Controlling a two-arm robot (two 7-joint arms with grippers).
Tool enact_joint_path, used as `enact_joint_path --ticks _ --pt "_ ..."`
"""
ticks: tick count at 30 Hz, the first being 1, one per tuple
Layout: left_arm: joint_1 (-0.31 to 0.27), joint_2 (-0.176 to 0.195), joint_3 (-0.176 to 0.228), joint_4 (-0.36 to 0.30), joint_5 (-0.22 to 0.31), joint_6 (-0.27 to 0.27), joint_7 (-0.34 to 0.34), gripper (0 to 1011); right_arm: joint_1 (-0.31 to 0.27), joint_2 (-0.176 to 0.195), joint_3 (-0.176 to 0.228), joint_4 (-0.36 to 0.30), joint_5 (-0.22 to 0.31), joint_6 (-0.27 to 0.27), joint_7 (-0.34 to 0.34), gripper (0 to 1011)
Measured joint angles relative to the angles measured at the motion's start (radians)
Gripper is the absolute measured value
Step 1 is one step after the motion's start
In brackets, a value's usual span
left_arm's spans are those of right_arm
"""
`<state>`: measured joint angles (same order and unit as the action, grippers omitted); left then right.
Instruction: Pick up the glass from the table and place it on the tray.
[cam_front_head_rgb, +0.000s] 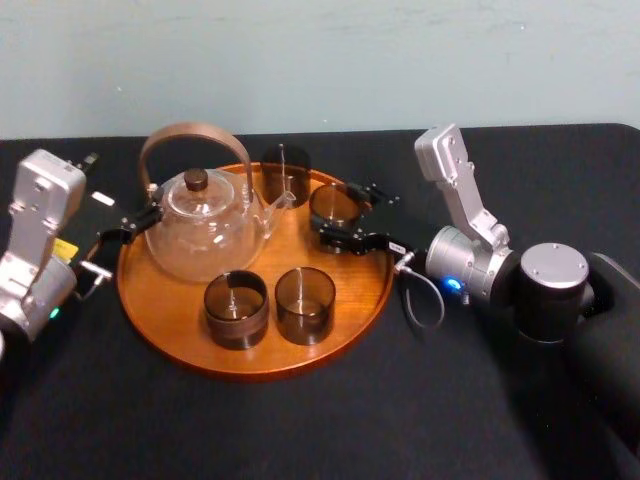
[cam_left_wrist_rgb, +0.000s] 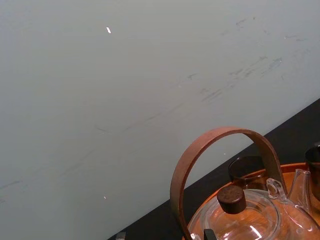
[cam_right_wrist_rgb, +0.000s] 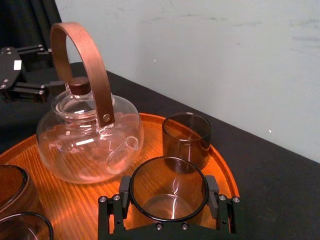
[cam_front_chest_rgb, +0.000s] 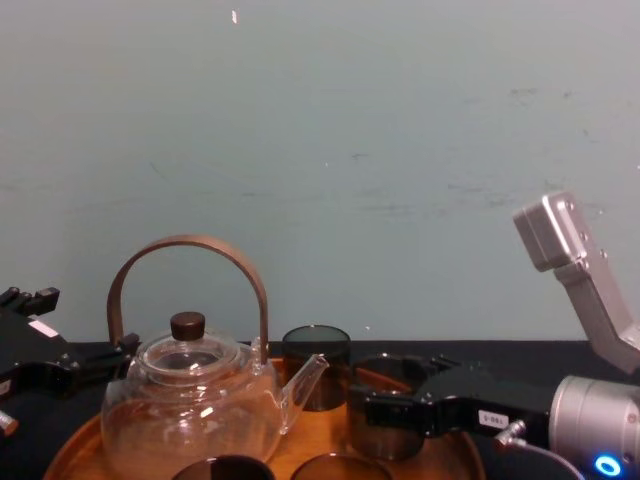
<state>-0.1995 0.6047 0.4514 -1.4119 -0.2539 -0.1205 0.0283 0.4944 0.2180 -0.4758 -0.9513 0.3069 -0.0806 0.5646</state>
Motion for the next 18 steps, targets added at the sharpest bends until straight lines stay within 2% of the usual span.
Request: enact_joint_path --ticks 18 --pt "0.000 0.000 0.000 0.000 0.000 0.000 0.000 1010 0.014 -0.010 -0.009 0.036 -0.001 0.032 0.008 903"
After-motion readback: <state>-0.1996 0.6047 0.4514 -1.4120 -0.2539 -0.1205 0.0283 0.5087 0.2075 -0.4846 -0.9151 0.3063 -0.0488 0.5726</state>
